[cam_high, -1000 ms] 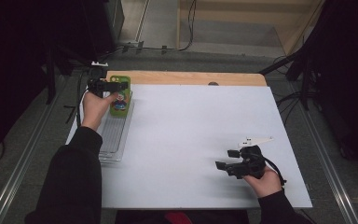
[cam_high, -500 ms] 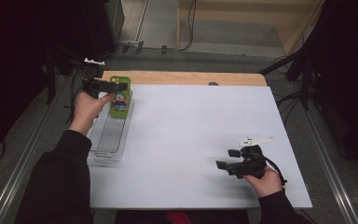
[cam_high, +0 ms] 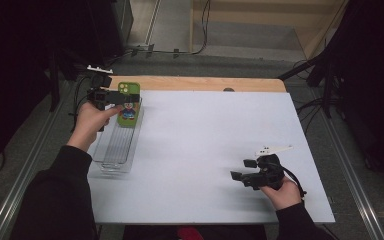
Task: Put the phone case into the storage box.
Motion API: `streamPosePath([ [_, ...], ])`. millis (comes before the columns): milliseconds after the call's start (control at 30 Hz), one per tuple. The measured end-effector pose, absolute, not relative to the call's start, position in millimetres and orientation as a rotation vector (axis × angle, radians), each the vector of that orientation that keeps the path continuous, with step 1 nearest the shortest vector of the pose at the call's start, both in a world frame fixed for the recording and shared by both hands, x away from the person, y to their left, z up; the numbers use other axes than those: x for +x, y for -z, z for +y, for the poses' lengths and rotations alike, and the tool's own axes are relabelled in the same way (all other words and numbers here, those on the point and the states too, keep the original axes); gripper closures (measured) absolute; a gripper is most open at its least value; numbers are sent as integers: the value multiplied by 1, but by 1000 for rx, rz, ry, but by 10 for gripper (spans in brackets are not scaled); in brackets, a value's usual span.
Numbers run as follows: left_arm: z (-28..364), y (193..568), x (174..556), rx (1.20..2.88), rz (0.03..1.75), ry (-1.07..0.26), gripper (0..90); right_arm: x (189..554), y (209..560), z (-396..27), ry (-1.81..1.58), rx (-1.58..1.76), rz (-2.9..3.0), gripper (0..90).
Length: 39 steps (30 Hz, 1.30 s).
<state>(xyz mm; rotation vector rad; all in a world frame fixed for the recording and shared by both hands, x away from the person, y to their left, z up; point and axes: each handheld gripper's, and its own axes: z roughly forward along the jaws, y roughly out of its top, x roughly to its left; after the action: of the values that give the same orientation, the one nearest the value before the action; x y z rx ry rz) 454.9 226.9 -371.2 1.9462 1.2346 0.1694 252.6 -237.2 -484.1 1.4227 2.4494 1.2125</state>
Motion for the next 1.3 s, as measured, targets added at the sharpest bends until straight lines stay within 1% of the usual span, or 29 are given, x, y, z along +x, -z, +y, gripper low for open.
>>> streamPosePath([
  [33, 227, 372, 454, 1946, 1227, -156, 82, 253, 484, -237, -1214, 1422, 2447, 221],
  [67, 227, 372, 454, 1952, 1215, -149, 102, 253, 484, -237, -1216, 1422, 2447, 221],
  [100, 226, 372, 453, 1959, 1197, -134, 151, 253, 484, -236, -1216, 1423, 2448, 221],
  [267, 222, 373, 447, 1979, 1147, -98, 169, 254, 484, -238, -1219, 1421, 2452, 221],
  [400, 219, 376, 442, 1991, 1118, -73, 170, 253, 484, -240, -1224, 1430, 2449, 221],
  [500, 219, 377, 438, 1985, 1112, -87, 173, 251, 484, -239, -1233, 1426, 2452, 221],
  [533, 219, 378, 438, 1980, 1112, -75, 186, 251, 484, -239, -1234, 1422, 2455, 222],
  [767, 213, 384, 429, 2001, 1066, -2, 187, 250, 485, -240, -1242, 1428, 2462, 222],
  [967, 206, 391, 419, 2017, 1024, 29, 187, 250, 485, -241, -1246, 1429, 2458, 221],
  [1300, 201, 396, 403, 2035, 967, 41, 187, 250, 485, -239, -1240, 1419, 2466, 221],
])
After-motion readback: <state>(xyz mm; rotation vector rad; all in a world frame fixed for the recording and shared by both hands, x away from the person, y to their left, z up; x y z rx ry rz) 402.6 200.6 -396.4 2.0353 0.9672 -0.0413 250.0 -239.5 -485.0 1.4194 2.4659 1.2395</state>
